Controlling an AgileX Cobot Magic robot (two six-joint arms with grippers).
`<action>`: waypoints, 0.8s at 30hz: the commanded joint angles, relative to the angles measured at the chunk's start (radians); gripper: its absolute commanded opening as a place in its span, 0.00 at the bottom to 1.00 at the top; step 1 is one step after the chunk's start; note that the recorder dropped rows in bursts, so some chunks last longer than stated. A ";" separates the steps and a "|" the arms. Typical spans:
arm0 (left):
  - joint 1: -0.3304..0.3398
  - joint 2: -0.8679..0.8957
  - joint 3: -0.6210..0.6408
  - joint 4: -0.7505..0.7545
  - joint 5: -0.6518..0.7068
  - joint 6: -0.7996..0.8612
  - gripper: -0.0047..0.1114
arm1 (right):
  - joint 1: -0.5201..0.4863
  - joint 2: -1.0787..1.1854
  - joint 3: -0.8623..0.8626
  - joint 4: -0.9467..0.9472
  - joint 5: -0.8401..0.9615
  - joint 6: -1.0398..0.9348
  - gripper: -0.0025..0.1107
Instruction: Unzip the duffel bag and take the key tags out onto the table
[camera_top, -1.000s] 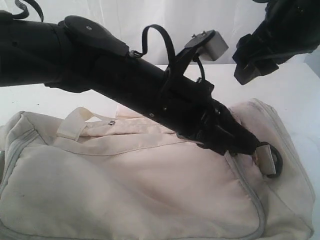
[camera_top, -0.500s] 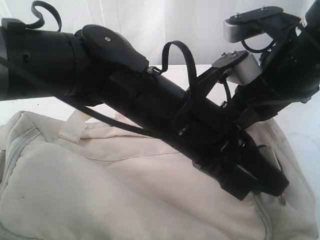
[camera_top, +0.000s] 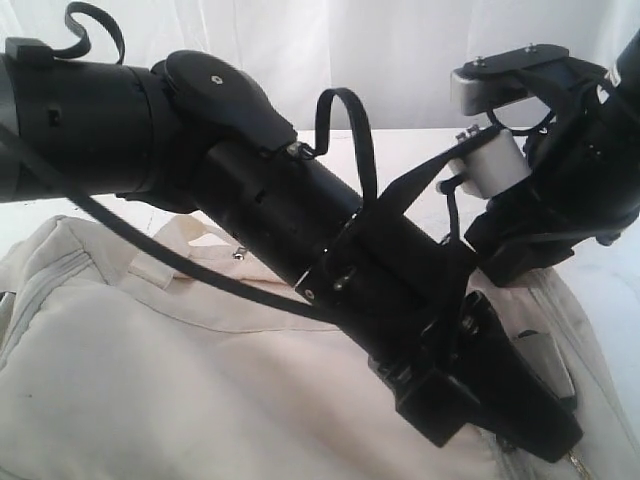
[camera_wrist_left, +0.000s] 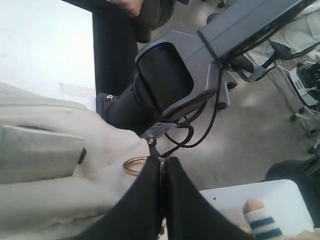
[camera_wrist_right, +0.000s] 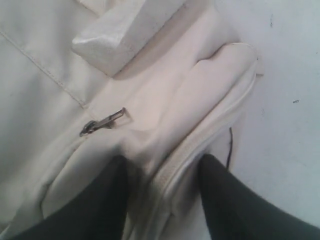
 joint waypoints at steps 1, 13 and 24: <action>-0.017 -0.016 0.000 -0.040 0.062 -0.012 0.04 | -0.005 -0.006 0.015 -0.016 0.000 -0.001 0.24; -0.017 -0.016 0.000 -0.040 -0.114 0.005 0.04 | -0.005 -0.006 0.015 -0.176 -0.298 0.052 0.02; -0.017 -0.016 0.000 -0.038 -0.081 0.031 0.04 | -0.009 0.046 0.013 -0.394 -0.375 0.171 0.02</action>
